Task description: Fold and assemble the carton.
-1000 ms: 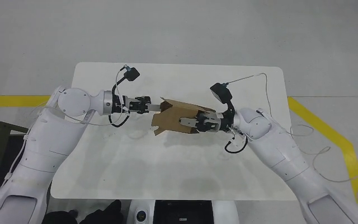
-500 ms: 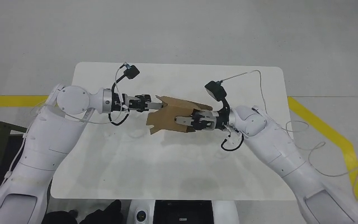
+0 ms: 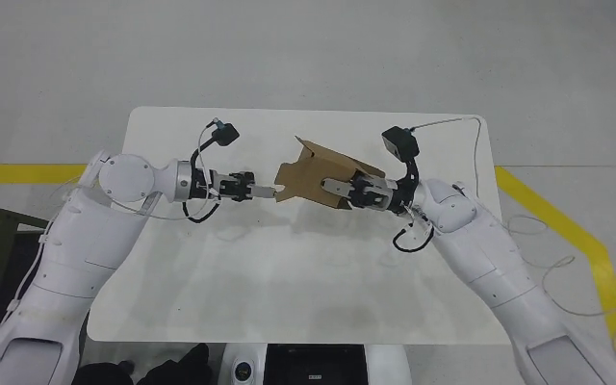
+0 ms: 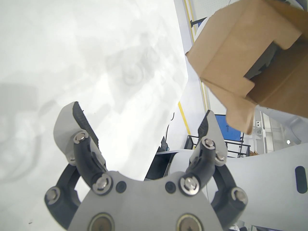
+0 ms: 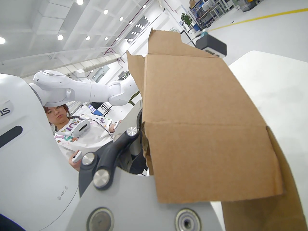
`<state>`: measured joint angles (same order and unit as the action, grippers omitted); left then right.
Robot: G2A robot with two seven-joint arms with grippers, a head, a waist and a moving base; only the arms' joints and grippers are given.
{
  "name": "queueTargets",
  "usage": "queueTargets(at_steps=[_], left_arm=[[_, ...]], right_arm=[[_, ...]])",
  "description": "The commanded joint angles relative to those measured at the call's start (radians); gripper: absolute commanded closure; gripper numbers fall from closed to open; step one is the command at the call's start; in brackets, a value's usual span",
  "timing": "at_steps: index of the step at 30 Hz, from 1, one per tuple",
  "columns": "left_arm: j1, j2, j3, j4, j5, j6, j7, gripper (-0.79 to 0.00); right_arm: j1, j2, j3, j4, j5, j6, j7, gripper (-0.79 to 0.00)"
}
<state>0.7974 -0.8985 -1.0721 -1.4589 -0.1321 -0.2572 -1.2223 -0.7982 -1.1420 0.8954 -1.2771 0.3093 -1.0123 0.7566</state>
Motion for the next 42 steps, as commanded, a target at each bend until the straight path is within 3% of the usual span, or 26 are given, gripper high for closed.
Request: queueTargets(at_steps=[1, 21, 42], left_arm=[[0.000, -0.002, 0.008, -0.007, -0.008, 0.000, -0.009, -0.785], [-0.029, -0.011, 0.023, -0.013, -0.051, -0.001, -0.025, -0.785], [-0.039, -0.017, 0.047, -0.003, -0.066, -0.004, -0.059, -0.785]], right_arm=[[-0.008, -0.003, 0.009, -0.003, -0.019, 0.000, -0.009, 0.000], [0.021, -0.048, -0.048, 0.052, -0.046, 0.000, 0.031, 0.000], [0.008, -0.053, -0.034, 0.067, -0.046, 0.000, 0.051, 0.000]])
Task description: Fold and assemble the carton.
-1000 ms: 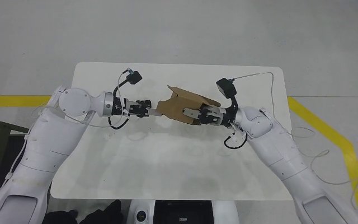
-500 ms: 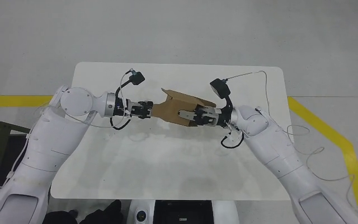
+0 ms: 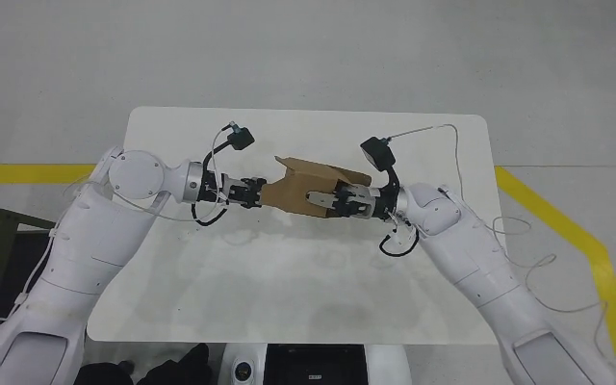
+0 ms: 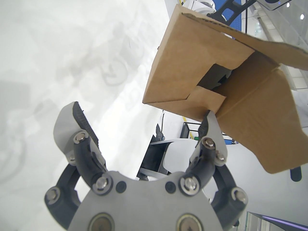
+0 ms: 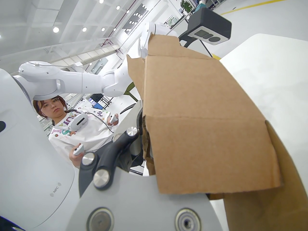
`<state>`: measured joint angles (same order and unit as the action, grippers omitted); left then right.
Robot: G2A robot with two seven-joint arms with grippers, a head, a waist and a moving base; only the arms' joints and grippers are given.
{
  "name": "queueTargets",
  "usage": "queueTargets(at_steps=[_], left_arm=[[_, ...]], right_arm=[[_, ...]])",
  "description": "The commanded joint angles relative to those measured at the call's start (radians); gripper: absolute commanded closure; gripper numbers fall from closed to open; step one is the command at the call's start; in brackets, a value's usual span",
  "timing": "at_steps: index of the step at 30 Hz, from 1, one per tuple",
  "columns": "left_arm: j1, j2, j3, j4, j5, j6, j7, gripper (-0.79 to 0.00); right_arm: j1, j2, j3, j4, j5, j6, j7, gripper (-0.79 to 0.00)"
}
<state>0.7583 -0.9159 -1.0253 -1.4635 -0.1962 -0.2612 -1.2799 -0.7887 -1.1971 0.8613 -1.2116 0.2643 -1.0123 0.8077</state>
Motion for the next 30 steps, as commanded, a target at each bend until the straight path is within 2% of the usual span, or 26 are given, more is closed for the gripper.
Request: queueTargets(at_steps=[1, 10, 14, 24, 30], left_arm=[[0.001, 0.000, 0.000, 0.005, -0.003, -0.002, -0.003, -0.785], [0.004, 0.011, -0.054, 0.037, -0.013, -0.004, 0.019, -0.785], [0.010, 0.015, -0.074, 0.033, -0.008, 0.000, 0.042, -0.785], [0.018, 0.012, -0.059, 0.029, 0.000, 0.002, 0.050, -0.785], [0.020, 0.012, -0.053, 0.026, -0.004, 0.000, 0.018, -0.785]], right_arm=[[-0.004, 0.005, 0.001, 0.001, -0.002, 0.000, 0.000, 0.000], [-0.026, 0.052, -0.023, 0.012, 0.011, 0.001, 0.001, 0.000], [-0.023, 0.071, -0.075, -0.002, 0.035, 0.020, 0.020, 0.000], [0.054, 0.088, -0.244, -0.003, 0.123, 0.030, 0.030, 0.000], [0.097, 0.096, -0.273, 0.034, 0.149, 0.000, 0.000, 0.000]])
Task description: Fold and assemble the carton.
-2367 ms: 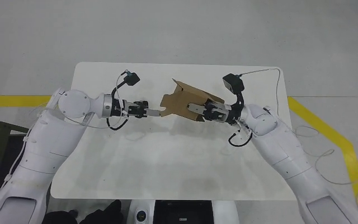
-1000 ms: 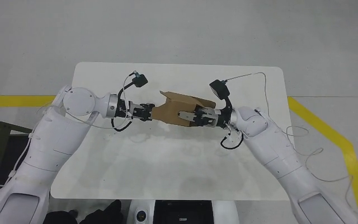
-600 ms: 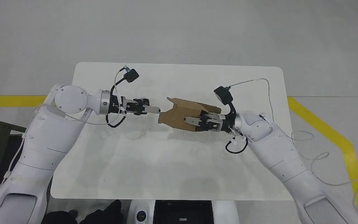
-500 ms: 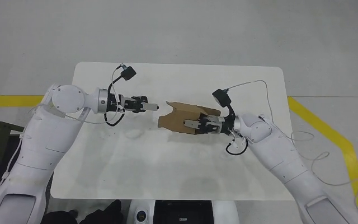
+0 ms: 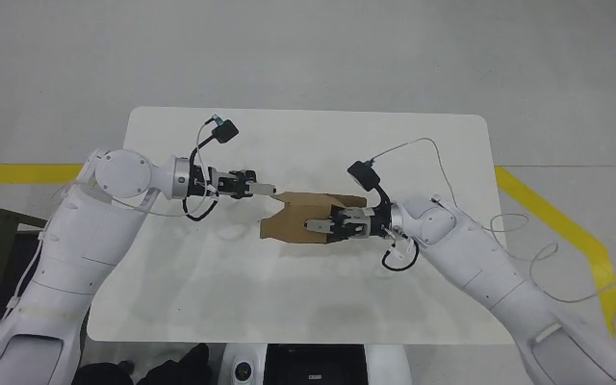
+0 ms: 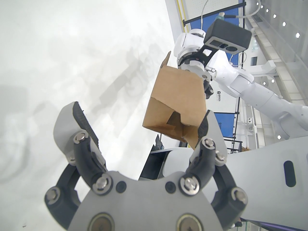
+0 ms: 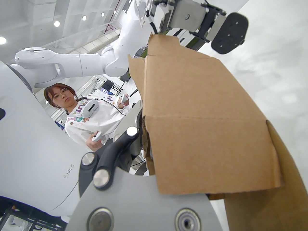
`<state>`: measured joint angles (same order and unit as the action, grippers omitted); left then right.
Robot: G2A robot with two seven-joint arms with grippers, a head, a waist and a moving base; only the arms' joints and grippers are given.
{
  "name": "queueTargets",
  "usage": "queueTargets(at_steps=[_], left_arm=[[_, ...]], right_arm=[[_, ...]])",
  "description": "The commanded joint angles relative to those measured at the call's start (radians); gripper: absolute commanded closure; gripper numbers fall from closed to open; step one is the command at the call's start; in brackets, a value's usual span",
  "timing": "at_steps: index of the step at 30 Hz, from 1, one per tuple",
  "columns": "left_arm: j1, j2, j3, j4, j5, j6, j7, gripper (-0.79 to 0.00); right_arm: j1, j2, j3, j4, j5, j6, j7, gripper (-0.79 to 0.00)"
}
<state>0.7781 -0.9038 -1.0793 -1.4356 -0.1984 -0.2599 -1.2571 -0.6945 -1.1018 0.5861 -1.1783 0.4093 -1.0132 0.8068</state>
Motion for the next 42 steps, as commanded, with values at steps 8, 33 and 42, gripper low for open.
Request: queueTargets(at_steps=[8, 33, 42], left_arm=[[0.001, -0.002, 0.018, -0.018, 0.010, 0.002, -0.016, -0.785], [-0.020, -0.012, 0.050, -0.018, 0.004, 0.002, -0.031, -0.785], [-0.020, -0.012, 0.045, -0.002, 0.000, -0.002, -0.025, -0.785]], right_arm=[[0.004, 0.006, 0.020, -0.013, 0.009, 0.001, 0.001, 0.000], [0.023, -0.022, -0.001, -0.016, 0.008, 0.001, 0.001, 0.000], [0.019, -0.021, 0.022, 0.005, -0.001, 0.001, 0.001, 0.000]])
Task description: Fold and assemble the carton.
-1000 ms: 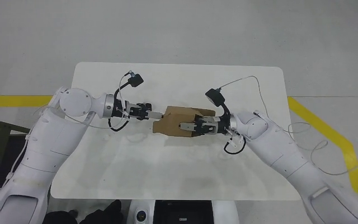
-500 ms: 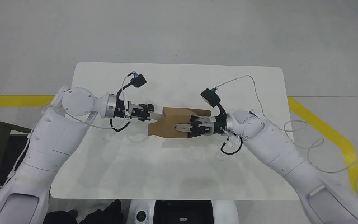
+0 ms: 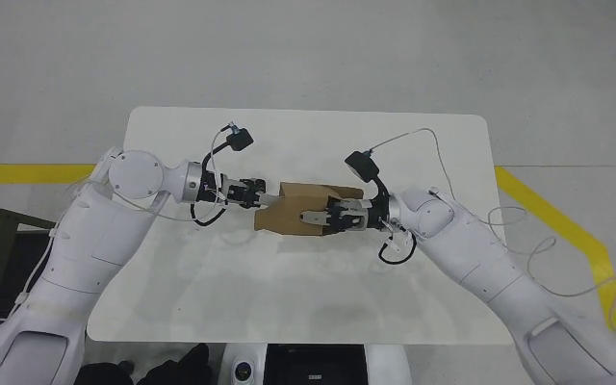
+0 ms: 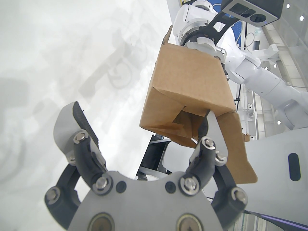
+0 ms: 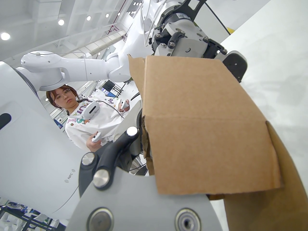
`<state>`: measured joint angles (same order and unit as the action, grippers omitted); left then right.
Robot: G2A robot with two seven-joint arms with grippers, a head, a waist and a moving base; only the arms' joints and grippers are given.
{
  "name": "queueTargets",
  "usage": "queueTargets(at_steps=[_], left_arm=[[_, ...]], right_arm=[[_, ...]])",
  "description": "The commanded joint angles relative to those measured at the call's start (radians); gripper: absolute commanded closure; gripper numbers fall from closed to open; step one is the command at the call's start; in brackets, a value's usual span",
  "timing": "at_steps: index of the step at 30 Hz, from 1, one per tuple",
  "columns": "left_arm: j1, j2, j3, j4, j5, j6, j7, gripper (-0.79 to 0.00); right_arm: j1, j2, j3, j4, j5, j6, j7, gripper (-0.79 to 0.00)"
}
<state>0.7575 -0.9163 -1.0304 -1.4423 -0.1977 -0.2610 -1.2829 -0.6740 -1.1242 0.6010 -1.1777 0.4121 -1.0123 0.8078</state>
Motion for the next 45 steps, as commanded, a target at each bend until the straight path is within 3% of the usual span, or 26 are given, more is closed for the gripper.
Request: queueTargets(at_steps=[1, 7, 13, 22, 30, 45], left_arm=[[0.001, 0.002, -0.011, 0.010, -0.004, 0.000, 0.003, -0.785], [0.003, 0.014, -0.063, 0.022, -0.003, -0.001, 0.011, -0.785], [0.017, 0.024, -0.098, -0.023, -0.003, 0.005, 0.009, -0.785], [0.014, 0.023, -0.057, -0.121, 0.073, 0.025, -0.023, -0.785], [0.004, 0.023, -0.051, -0.063, 0.093, 0.073, -0.002, -0.785], [0.014, 0.028, -0.062, -0.032, 0.095, 0.080, -0.002, -0.785]], right_arm=[[-0.004, 0.003, 0.016, 0.010, -0.009, 0.000, 0.000, 0.000], [-0.030, 0.013, 0.090, 0.032, -0.056, 0.000, -0.003, 0.000], [-0.053, 0.015, 0.135, 0.054, -0.144, 0.000, -0.044, 0.000], [-0.063, 0.005, 0.146, 0.053, -0.225, 0.017, -0.104, 0.000], [-0.057, -0.006, 0.139, 0.031, -0.238, 0.011, -0.101, 0.000], [-0.049, -0.023, 0.129, -0.008, -0.194, 0.000, -0.069, 0.000]])
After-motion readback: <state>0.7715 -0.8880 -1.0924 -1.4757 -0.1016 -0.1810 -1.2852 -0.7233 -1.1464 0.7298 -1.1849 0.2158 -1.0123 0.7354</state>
